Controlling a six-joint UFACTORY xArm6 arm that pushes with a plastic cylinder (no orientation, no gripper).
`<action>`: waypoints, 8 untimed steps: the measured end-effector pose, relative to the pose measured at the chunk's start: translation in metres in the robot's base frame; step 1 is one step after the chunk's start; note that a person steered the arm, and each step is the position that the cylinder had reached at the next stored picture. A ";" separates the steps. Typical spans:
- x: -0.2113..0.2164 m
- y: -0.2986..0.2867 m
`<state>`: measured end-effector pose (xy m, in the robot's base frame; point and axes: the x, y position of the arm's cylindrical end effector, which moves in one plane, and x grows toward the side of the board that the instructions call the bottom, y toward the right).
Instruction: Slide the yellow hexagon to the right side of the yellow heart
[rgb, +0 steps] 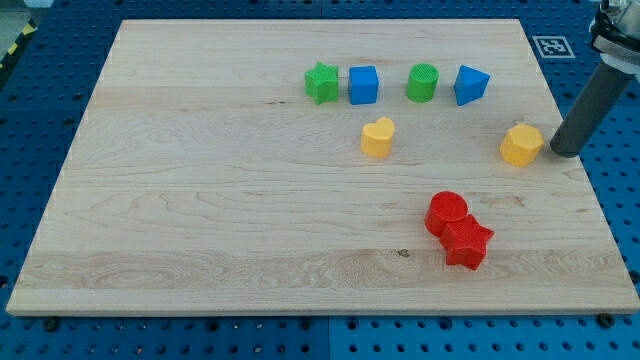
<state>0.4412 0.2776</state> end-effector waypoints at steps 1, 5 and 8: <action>0.000 -0.015; 0.000 -0.095; -0.008 -0.137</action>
<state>0.4335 0.1406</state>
